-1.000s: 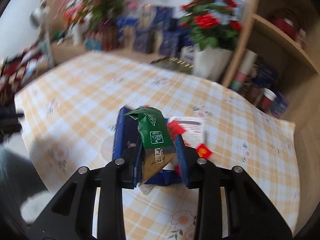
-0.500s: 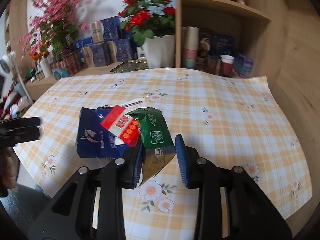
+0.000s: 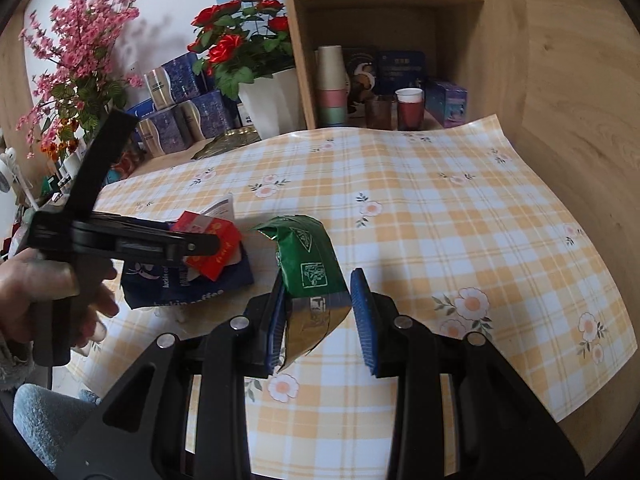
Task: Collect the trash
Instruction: 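Grasp the red cigarette box with the left gripper while the right holds the packet, then carry both items to the bin and open the right gripper to drop the packet, then lower the red box in the left gripper into the bin and open it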
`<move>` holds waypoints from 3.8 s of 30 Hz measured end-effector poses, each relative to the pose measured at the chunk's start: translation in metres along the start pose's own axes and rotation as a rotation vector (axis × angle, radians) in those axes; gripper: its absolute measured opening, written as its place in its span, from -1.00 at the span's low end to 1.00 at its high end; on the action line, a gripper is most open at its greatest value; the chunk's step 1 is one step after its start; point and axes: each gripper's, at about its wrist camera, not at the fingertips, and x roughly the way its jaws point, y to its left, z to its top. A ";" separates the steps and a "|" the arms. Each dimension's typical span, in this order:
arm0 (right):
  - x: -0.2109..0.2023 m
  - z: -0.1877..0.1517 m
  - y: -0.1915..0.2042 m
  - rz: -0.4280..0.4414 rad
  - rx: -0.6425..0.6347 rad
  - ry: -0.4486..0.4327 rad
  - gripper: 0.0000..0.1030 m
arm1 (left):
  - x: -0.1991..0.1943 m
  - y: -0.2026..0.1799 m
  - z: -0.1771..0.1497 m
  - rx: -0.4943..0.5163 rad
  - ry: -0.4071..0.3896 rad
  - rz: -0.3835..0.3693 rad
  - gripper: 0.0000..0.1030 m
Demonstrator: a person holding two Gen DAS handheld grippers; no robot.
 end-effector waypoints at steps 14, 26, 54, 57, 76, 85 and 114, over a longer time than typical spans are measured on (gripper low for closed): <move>-0.001 -0.013 0.005 0.036 0.018 0.019 -0.34 | -0.039 0.009 -0.010 -0.006 -0.094 -0.007 0.69; -0.029 -0.031 0.061 0.117 -0.060 0.042 -0.34 | -0.147 0.029 -0.093 -0.051 -0.252 -0.043 0.69; 0.023 -0.182 0.209 0.340 -0.264 0.534 -0.34 | -0.234 0.094 -0.299 -0.254 -0.357 -0.016 0.69; 0.044 -0.191 0.208 0.308 -0.181 0.580 -0.27 | -0.238 0.095 -0.304 -0.259 -0.367 -0.012 0.69; -0.026 -0.144 0.145 0.096 -0.256 0.177 0.88 | -0.193 0.065 -0.311 -0.080 -0.339 -0.041 0.69; -0.029 -0.154 0.110 -0.060 -0.171 0.129 0.88 | -0.138 0.033 -0.312 0.033 -0.317 -0.104 0.69; -0.018 -0.159 0.101 -0.074 -0.133 0.187 0.88 | -0.070 0.018 -0.331 0.105 -0.057 -0.185 0.71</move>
